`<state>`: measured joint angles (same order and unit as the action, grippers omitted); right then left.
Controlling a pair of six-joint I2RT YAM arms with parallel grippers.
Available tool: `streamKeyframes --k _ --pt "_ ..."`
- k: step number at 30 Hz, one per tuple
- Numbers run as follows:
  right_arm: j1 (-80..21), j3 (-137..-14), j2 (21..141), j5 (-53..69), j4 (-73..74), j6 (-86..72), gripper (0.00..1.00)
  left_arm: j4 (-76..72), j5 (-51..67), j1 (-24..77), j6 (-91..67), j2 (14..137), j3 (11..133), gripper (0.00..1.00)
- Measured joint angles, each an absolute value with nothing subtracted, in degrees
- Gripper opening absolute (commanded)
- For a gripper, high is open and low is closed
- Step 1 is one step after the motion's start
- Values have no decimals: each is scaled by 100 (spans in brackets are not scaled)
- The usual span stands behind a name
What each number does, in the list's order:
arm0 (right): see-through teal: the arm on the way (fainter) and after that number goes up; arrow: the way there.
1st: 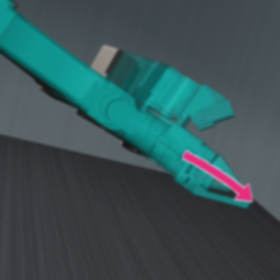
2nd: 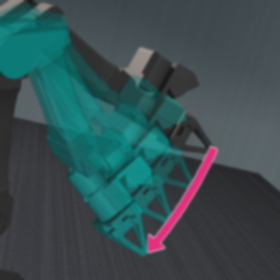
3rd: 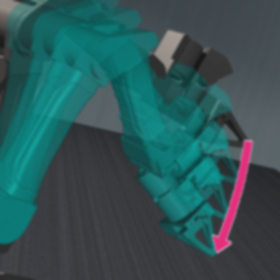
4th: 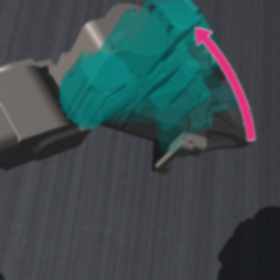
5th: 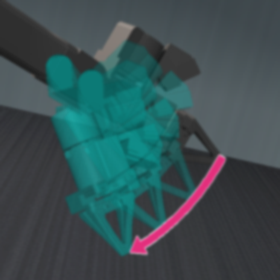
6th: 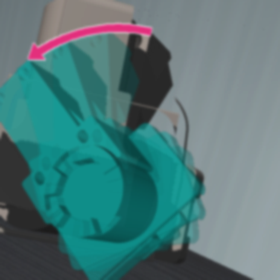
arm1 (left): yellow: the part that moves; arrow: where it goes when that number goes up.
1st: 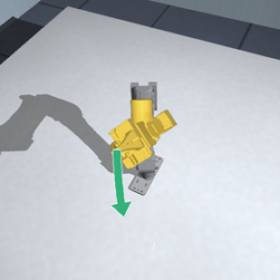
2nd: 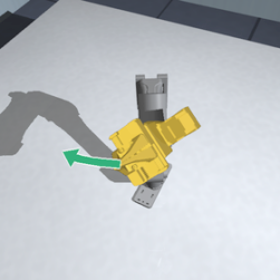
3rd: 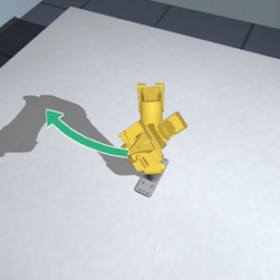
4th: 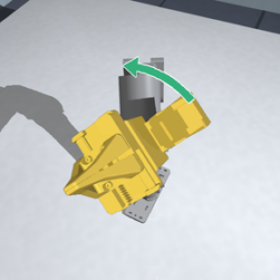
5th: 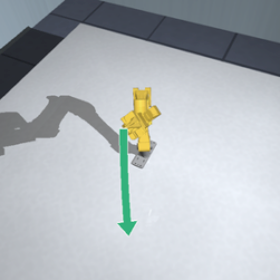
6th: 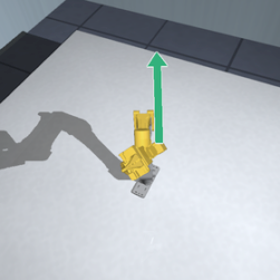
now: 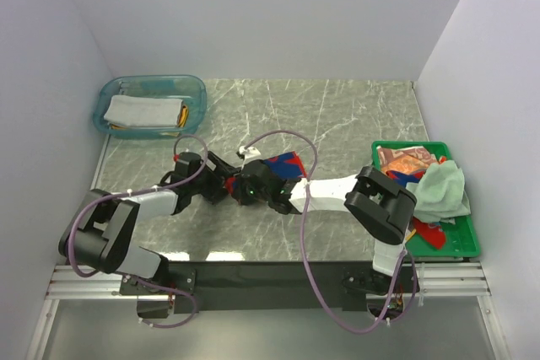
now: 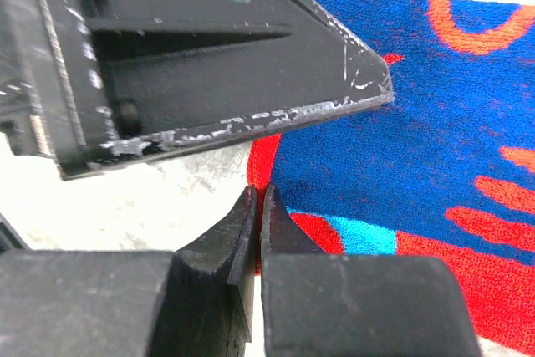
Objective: Fold and stack the towels
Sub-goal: Neatly place the folded towel into the bin
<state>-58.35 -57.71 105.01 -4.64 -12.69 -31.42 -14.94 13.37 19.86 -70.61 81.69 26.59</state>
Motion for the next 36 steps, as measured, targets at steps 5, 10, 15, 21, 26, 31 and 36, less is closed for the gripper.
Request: streamKeyframes --k 5,10,15,21,26,31,36 --pt "-5765 -5557 10331 -475 -1500 -3341 0 -2154 1181 2143 -7461 8285 2379 71" --pt "-5732 -5507 10309 -491 -1658 -3417 0 -2176 976 2185 -7585 8383 2268 36" --pt "-5736 -5474 10309 -482 -1658 -3433 17 -1955 858 2213 -7535 8414 2294 1" --pt "-5732 -5474 10285 -609 -1581 -3367 73 -1142 701 2222 -7028 8438 2810 1" --pt "-5610 -5328 9837 -711 -1245 -3186 86 -5 440 2152 -6206 8853 3863 1" --pt "-5109 -4748 8788 -941 -1125 -2851 92 1188 246 1933 -5245 9629 5483 1" --pt "-4925 -4431 8305 -1385 -967 -2429 100 2097 167 1531 -4239 10429 7179 1"
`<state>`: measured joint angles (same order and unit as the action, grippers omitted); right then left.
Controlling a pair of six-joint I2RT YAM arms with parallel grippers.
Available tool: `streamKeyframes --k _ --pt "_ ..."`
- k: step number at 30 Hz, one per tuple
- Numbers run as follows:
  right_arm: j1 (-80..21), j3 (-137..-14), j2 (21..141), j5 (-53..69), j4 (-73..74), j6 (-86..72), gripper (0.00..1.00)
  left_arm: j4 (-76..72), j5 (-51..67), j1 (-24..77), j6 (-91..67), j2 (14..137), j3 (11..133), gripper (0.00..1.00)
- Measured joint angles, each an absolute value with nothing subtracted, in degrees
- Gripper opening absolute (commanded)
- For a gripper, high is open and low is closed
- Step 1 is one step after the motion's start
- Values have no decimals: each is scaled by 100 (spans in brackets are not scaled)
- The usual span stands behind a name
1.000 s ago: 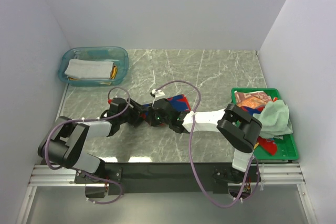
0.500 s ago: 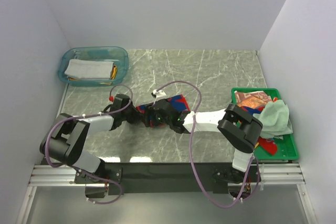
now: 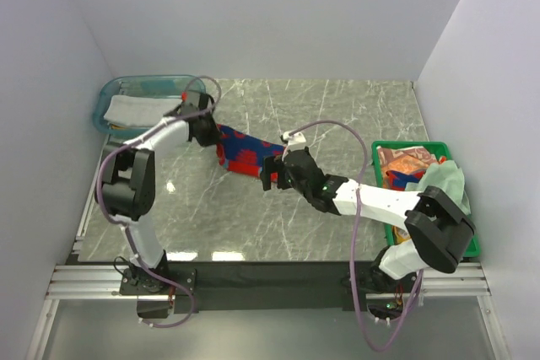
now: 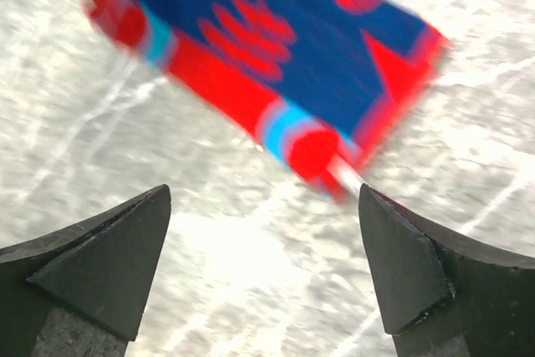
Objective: Fold and stack the towels
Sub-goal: Neatly place the folded towel into the bin
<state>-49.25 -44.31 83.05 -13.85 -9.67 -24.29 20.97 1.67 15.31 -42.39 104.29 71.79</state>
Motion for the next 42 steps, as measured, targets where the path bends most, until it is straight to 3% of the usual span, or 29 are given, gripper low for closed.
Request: streamKeyframes --k 11,15,25,42 --pt "-4923 -4200 8438 -1514 -943 -1763 96 4165 -97 493 -2648 11789 10888 1" --pt "-4925 -4200 8458 -1520 -961 -1682 95 4613 -285 242 -2290 11992 11727 1" --pt "-4925 -4200 8482 -1522 -1026 -1640 90 5063 -749 -491 -1566 12416 12007 1" --pt "-4936 -4082 8534 -1662 -1197 -1645 92 4786 -1278 -790 -1236 12682 12549 1"
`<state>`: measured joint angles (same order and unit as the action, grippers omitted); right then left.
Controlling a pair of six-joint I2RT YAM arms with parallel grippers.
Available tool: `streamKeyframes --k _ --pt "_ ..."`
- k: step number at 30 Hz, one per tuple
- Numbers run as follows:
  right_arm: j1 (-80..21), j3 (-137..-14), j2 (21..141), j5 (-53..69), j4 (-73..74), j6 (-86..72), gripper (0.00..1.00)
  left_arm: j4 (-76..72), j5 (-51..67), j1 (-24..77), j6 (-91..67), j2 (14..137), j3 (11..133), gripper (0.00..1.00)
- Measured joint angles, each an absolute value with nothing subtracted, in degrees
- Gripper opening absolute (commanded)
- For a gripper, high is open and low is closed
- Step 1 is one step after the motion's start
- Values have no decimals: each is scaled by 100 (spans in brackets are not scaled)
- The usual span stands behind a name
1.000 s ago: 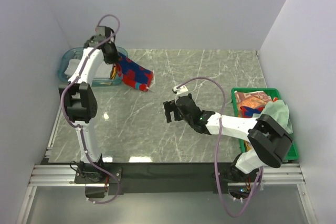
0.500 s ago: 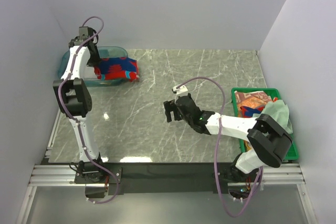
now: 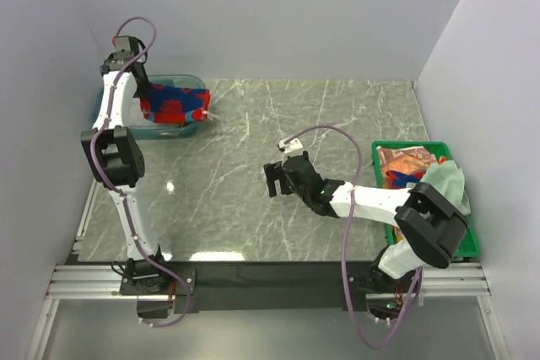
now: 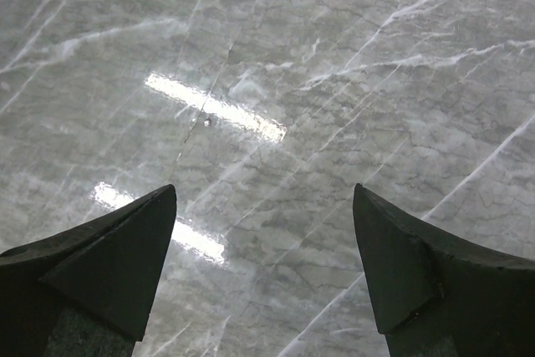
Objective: Fold and stack the towels
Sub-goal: Neatly place the folded towel into the bin
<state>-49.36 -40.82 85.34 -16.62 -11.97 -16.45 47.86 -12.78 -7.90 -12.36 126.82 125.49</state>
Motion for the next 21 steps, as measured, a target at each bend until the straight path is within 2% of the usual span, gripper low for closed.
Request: streamKeyframes --k 21 --pt "-4974 -4104 8761 -1712 -1149 -1645 92 4803 -1610 -956 -969 12927 12988 1"
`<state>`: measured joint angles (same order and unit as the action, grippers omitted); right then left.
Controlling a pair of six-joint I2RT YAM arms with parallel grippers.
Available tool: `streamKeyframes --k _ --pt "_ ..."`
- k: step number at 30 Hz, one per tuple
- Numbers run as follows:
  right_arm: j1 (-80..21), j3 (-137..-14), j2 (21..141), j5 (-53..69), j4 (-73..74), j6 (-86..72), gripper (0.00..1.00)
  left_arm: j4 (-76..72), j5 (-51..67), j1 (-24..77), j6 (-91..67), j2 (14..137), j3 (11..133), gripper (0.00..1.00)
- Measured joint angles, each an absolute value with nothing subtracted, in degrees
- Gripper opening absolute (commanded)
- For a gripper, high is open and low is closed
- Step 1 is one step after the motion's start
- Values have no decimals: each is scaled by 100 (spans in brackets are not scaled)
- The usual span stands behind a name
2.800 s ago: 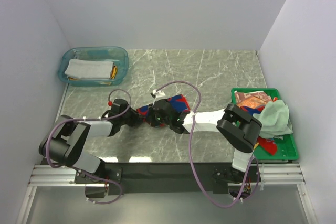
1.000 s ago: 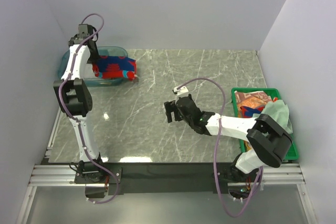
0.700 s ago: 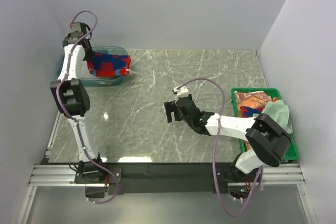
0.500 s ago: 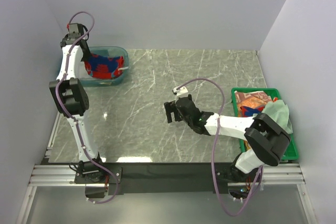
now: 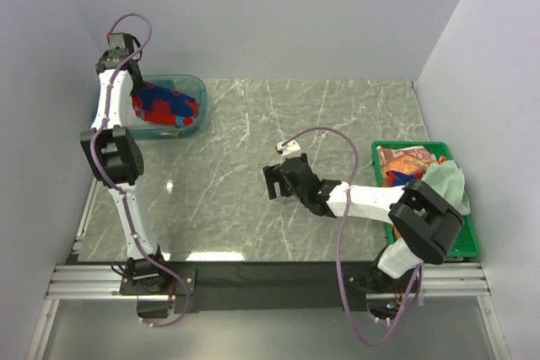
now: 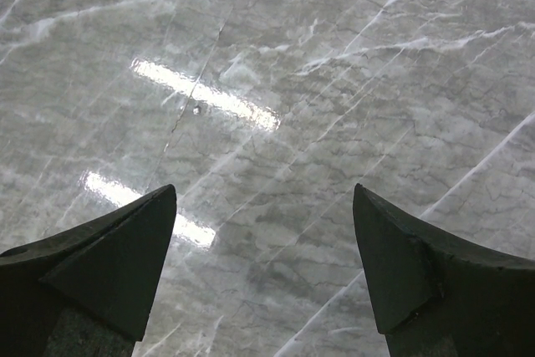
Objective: Fold and stack the towels
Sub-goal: Neatly place the folded towel into the bin
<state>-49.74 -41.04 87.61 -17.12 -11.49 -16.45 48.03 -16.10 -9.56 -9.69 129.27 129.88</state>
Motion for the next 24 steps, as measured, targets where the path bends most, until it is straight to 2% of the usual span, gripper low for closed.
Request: streamKeyframes --k 10,24 --pt "-4974 -4119 8766 -1715 -1138 -1643 92 4790 -1337 -956 -1020 12667 13054 1" --pt "-5017 -4123 8829 -1712 -1138 -1638 91 4851 -1540 -1063 -1070 12599 13074 1"
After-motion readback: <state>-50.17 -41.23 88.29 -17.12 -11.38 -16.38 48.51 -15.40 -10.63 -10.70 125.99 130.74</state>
